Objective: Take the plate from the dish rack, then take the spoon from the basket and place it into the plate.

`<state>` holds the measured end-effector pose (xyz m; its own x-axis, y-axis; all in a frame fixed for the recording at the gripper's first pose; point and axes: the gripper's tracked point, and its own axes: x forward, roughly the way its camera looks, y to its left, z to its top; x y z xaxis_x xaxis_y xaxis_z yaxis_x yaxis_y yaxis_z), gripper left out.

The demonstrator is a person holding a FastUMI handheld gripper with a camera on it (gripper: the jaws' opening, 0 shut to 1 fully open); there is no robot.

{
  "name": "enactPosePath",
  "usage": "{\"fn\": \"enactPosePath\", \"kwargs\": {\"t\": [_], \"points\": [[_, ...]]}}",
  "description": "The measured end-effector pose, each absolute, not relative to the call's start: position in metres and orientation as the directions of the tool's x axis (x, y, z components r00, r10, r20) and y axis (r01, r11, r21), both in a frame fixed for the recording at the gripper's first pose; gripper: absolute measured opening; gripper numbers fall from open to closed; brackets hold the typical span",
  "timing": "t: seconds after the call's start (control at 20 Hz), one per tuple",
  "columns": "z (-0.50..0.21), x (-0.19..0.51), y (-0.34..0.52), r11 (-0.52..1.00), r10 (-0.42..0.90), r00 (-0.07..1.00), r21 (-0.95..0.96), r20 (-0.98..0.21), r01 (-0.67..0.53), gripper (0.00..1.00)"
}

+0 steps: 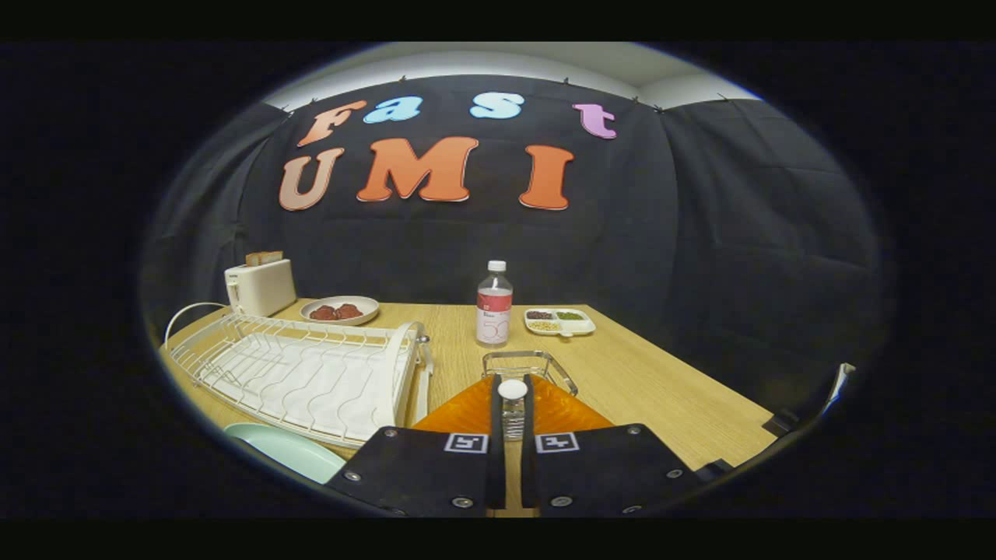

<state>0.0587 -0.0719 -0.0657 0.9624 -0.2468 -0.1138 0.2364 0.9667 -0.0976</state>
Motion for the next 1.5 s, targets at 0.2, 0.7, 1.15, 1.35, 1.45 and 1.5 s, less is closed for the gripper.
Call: {"fn": "enactPosePath", "kwargs": {"t": [0.2, 0.7, 1.15, 1.35, 1.45, 1.5], "points": [[-0.036, 0.041, -0.074, 0.963, -0.261, 0.963, -0.093, -0.063, 0.255, 0.08], [0.045, -0.047, -0.034, 0.969, -0.216, 0.973, -0.105, 0.080, 0.224, 0.08], [0.047, -0.115, 0.053, 0.987, -0.061, 0.991, -0.142, 0.116, 0.078, 0.08], [0.023, -0.123, 0.086, 0.992, 0.007, 0.997, -0.128, 0.080, 0.004, 0.08], [0.007, -0.122, 0.098, 0.992, 0.031, 0.998, -0.120, 0.055, -0.024, 0.08], [-0.001, -0.121, 0.103, 0.992, 0.043, 0.998, -0.117, 0.040, -0.038, 0.08]]}}
